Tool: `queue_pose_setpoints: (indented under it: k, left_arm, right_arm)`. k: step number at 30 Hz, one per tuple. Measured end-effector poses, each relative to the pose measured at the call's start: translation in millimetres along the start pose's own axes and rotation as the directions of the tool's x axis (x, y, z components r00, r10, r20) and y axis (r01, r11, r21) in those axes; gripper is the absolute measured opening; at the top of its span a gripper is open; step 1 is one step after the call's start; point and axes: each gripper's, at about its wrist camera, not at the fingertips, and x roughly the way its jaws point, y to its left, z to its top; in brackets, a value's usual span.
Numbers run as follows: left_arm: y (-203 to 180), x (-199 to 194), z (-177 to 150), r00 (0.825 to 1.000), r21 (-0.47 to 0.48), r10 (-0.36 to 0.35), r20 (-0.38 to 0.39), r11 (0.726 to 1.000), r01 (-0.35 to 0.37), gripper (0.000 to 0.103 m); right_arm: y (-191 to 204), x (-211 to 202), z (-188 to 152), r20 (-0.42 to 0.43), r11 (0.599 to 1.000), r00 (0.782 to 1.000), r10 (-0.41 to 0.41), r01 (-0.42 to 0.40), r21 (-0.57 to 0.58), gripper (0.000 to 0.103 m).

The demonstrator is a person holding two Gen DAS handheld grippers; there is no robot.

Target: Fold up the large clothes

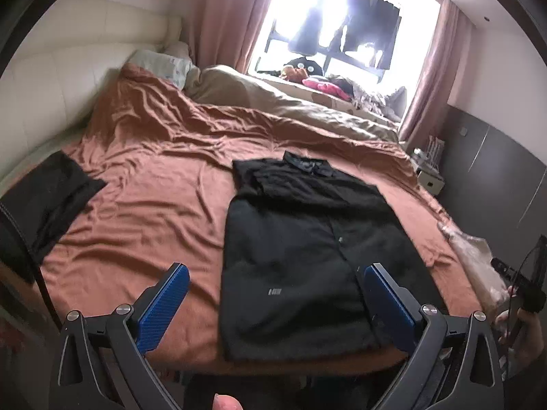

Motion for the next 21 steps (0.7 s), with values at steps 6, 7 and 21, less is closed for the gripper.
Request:
queue_pose_setpoints:
  k: [6, 7, 21]
  left_arm:
    - [5, -13, -41, 0.998, 0.010, 0.028, -0.047, 1.000, -0.028, 0.103]
    - [6, -14, -45, 0.998, 0.010, 0.035, -0.049, 0.999, -0.034, 0.103]
    - [29, -15, -111, 0.994, -0.001, 0.065, -0.088, 0.998, -0.065, 0.102]
  right_arm:
    - [-7, -12, -20, -0.046, 1.000, 0.999, 0.030, -0.030, 0.009, 0.103]
    - [-7, -13, -21, -0.049, 0.999, 0.998, 0.035, -0.035, 0.005, 0.103]
    - [-31, -23, -80, -0.054, 0.997, 0.998, 0.038, -0.035, 0.066, 0.103]
